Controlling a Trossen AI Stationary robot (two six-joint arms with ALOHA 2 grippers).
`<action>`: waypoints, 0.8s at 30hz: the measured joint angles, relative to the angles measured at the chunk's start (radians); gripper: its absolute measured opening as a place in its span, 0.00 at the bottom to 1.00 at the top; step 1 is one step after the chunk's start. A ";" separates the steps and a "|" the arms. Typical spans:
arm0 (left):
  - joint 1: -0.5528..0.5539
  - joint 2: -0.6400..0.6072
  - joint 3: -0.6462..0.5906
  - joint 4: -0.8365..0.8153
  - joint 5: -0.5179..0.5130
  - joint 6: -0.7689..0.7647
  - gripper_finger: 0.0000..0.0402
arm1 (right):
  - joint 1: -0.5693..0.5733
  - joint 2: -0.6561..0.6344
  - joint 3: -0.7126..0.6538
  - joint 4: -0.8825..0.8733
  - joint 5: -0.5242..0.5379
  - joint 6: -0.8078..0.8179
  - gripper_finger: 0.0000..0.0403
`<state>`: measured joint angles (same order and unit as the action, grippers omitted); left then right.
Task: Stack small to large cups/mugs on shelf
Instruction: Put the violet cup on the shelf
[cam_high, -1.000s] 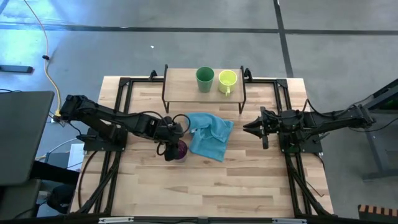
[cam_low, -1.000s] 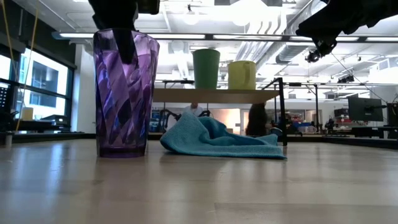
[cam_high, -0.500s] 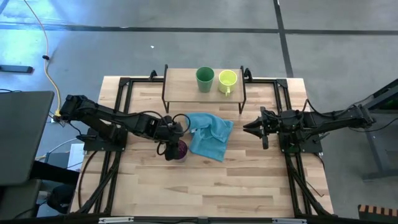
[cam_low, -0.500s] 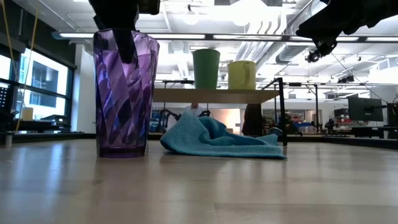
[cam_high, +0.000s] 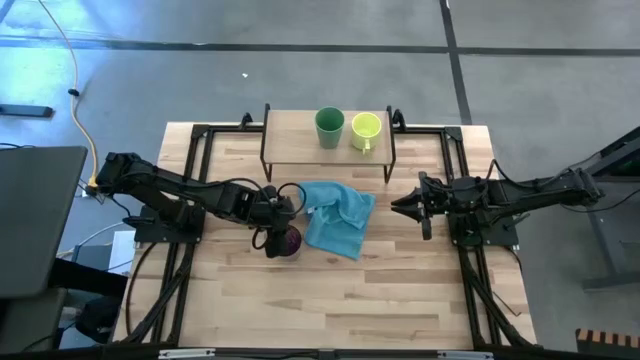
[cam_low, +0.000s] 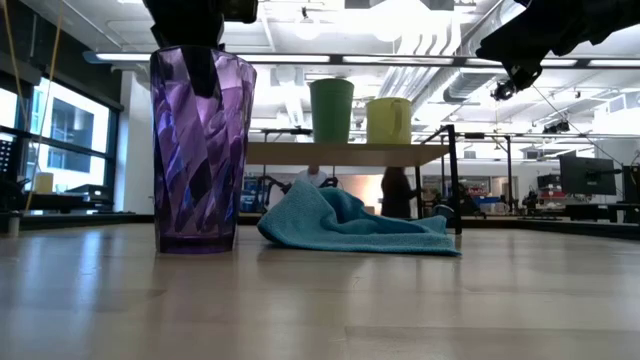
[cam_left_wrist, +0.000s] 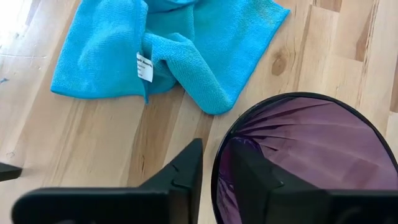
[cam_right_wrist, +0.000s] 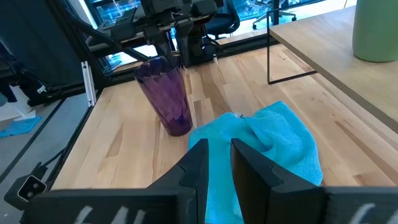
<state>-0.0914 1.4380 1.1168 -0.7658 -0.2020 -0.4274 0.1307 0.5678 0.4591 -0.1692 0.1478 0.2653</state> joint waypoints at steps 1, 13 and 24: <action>0.000 0.000 0.000 0.000 0.000 0.000 0.16 | 0.000 0.000 0.000 0.000 0.000 0.000 0.14; 0.000 0.000 0.000 0.001 0.000 0.000 0.08 | 0.000 0.000 0.000 0.000 0.000 0.000 0.14; 0.000 -0.001 0.000 0.003 0.000 -0.002 0.03 | 0.000 0.000 0.000 -0.007 -0.001 0.000 0.14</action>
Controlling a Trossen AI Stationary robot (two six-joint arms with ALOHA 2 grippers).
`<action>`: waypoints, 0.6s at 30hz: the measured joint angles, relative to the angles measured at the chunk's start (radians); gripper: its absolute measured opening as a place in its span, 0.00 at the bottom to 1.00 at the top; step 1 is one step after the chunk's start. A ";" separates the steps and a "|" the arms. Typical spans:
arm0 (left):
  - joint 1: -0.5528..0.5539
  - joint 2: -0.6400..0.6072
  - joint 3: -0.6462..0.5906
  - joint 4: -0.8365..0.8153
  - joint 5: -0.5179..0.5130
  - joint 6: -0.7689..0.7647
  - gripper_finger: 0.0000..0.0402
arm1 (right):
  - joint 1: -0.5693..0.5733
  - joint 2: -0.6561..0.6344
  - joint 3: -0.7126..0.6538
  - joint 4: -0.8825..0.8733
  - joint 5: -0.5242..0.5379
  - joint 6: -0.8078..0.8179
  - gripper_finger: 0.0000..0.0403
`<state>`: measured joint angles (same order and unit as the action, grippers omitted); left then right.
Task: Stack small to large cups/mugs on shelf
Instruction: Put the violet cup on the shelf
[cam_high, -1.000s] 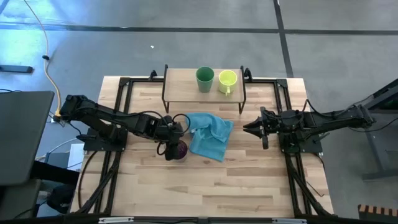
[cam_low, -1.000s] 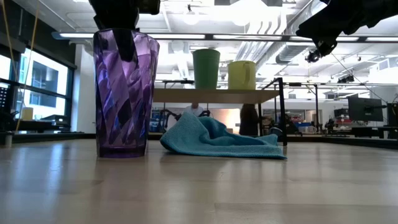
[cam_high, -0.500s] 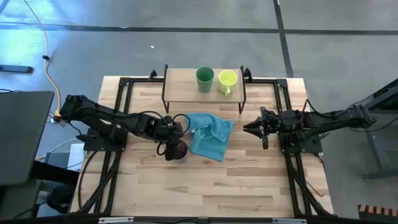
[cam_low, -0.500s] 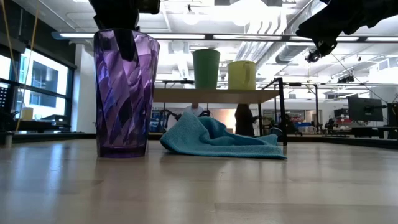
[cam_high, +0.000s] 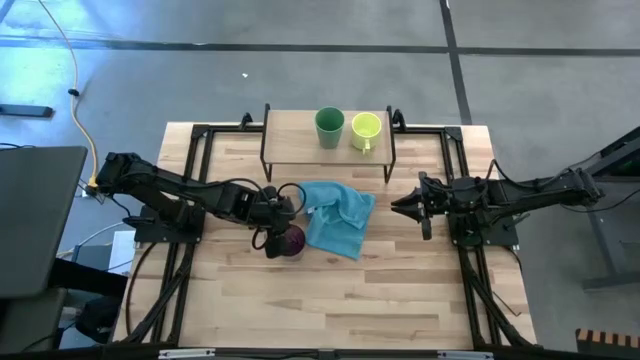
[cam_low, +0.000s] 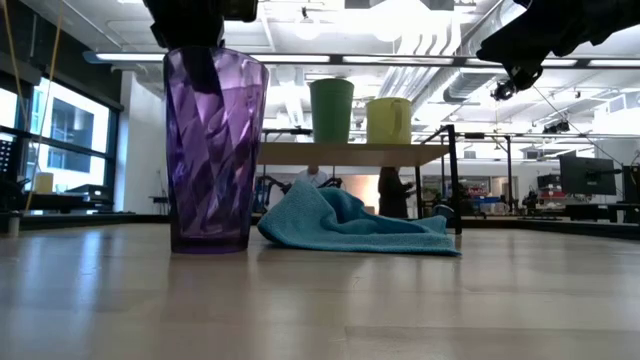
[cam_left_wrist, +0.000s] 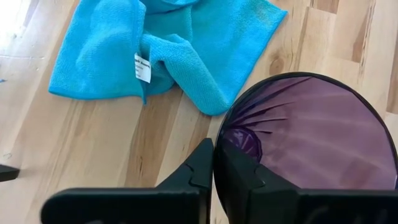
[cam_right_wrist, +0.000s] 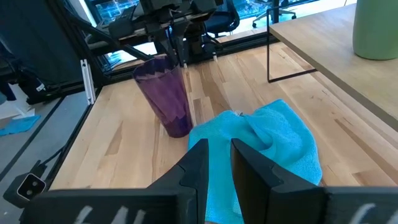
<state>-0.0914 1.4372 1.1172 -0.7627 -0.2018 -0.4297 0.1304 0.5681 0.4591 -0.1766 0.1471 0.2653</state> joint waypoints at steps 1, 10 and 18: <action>0.000 0.000 0.000 0.000 0.000 0.000 0.03 | 0.000 0.000 0.000 0.000 0.000 0.000 0.14; 0.000 0.000 0.000 0.000 0.009 -0.001 0.02 | 0.000 0.000 0.000 0.000 0.000 0.000 0.14; 0.000 -0.004 0.001 -0.005 0.018 -0.004 0.01 | 0.000 0.000 0.000 0.000 0.000 0.000 0.14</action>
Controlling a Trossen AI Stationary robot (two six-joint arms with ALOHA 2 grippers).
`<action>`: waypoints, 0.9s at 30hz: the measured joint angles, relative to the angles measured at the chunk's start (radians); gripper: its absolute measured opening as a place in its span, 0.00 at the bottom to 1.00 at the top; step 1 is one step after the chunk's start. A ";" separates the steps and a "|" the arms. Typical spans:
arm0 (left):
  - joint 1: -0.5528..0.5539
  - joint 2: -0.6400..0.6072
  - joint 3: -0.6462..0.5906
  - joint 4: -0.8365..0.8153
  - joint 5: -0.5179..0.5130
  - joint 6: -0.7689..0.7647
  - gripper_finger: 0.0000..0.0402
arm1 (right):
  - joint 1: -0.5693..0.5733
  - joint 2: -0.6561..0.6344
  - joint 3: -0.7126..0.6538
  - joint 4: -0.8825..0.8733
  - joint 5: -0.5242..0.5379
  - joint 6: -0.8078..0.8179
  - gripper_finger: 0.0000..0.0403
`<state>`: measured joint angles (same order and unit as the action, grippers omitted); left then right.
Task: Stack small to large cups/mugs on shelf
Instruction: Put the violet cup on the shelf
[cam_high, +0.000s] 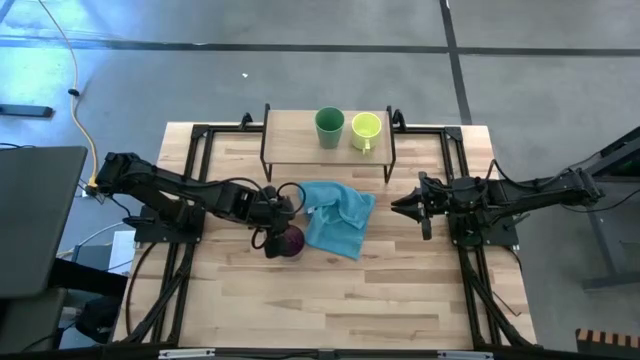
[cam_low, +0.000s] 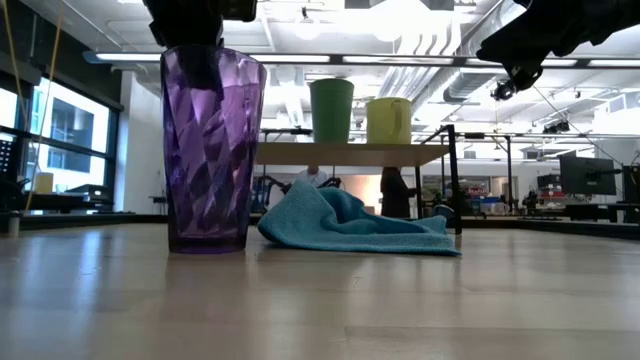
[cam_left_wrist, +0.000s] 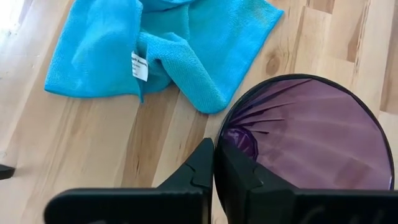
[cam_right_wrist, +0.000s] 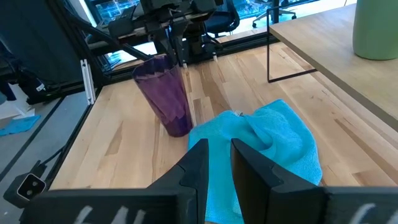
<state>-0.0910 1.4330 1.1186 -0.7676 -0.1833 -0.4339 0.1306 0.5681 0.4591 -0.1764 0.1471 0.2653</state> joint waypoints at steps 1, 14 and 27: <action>0.000 0.000 0.004 -0.010 0.000 0.000 0.01 | 0.000 0.000 0.000 0.000 0.000 0.000 0.14; 0.000 0.000 0.143 -0.130 -0.040 0.039 0.01 | 0.000 0.000 0.000 0.000 0.000 -0.003 0.14; 0.102 0.000 0.281 -0.231 -0.037 0.102 0.02 | 0.000 0.000 0.000 0.000 0.000 -0.003 0.14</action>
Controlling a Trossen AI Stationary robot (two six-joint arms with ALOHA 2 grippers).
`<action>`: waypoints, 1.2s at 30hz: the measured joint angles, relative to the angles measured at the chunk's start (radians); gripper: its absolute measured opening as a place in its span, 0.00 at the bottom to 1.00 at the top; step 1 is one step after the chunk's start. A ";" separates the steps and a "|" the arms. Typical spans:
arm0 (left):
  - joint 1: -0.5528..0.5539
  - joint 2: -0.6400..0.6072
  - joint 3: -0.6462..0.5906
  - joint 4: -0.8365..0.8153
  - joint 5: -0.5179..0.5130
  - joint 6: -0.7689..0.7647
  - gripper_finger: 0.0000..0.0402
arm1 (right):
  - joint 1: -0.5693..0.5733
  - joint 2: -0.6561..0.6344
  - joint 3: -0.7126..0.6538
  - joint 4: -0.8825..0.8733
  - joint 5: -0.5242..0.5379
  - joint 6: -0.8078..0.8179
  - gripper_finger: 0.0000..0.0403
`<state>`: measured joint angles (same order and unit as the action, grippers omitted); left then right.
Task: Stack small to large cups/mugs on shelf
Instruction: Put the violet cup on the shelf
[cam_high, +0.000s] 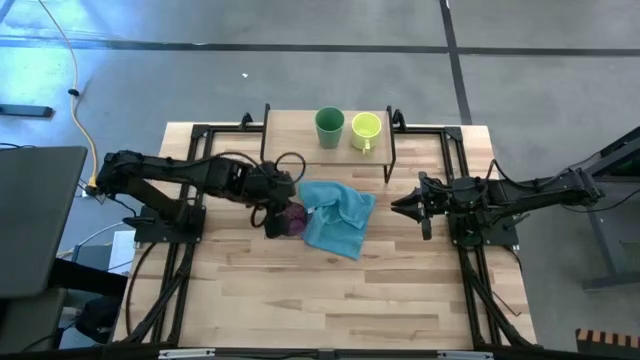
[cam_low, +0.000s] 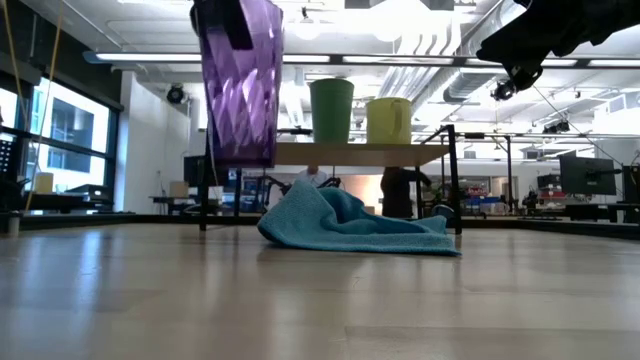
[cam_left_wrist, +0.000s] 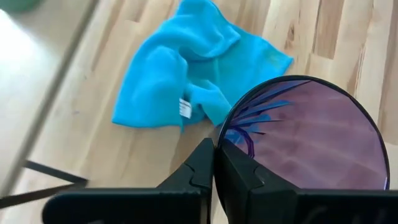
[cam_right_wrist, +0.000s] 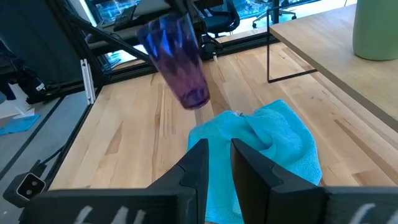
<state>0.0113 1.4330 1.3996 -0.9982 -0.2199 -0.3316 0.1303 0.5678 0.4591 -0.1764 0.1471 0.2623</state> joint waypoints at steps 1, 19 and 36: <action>0.011 0.000 0.017 -0.014 0.000 0.013 0.02 | 0.000 0.000 0.000 0.000 0.000 0.000 0.14; 0.251 0.000 0.248 -0.141 -0.001 0.208 0.02 | 0.000 0.000 0.000 -0.009 0.000 0.002 0.14; 0.488 0.000 0.302 -0.118 0.053 0.309 0.01 | 0.000 0.000 0.000 -0.010 -0.001 0.030 0.14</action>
<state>0.4994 1.4330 1.7016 -1.1160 -0.1665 -0.0222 0.1304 0.5682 0.4591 -0.1860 0.1463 0.2918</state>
